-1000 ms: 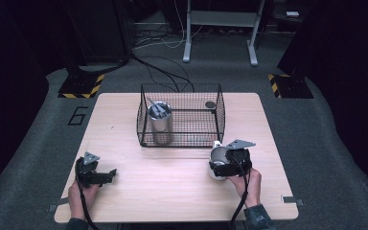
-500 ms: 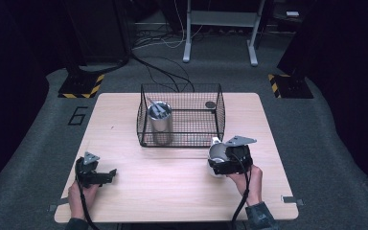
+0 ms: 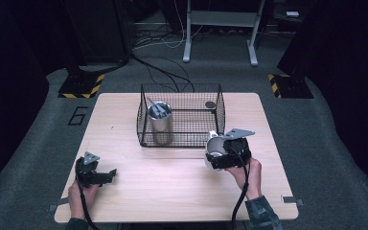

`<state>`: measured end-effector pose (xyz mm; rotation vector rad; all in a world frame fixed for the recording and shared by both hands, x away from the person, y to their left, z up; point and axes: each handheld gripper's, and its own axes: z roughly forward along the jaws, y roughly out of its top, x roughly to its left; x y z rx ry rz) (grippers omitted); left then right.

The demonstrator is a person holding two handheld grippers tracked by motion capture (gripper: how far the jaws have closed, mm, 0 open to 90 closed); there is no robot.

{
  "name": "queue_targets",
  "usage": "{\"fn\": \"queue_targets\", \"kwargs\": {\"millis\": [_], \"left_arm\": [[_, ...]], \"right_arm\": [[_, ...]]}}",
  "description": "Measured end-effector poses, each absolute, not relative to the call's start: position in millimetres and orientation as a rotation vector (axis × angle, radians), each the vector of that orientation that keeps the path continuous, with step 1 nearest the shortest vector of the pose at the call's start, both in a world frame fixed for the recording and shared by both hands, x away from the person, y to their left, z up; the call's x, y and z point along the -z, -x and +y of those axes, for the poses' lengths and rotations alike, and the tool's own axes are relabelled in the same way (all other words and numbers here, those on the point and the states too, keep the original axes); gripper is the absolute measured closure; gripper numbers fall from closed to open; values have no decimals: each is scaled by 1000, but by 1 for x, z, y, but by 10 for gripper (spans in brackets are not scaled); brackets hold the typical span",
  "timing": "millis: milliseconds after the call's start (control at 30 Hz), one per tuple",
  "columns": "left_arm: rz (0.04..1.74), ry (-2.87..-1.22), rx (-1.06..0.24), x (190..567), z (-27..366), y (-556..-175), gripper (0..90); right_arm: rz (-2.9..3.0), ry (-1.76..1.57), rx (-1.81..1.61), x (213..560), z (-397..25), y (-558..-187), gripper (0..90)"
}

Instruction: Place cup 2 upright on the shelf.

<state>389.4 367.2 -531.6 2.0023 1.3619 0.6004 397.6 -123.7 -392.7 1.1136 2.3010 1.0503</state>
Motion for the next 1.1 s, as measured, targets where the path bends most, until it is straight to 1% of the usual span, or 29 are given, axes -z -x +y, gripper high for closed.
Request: {"fn": "queue_targets", "kwargs": {"millis": [433, 833, 1100], "left_arm": [[1362, -2002, -600, 532, 367, -390, 6], [1363, -2003, -600, 532, 367, -389, 6], [1366, -2003, -593, 531, 367, -389, 7]], "right_arm": [[2304, -1080, -1093, 374, -115, -409, 55], [2337, -1014, -1099, 355, -100, -426, 55], [2342, -1029, -1112, 345, -96, -440, 55]]}}
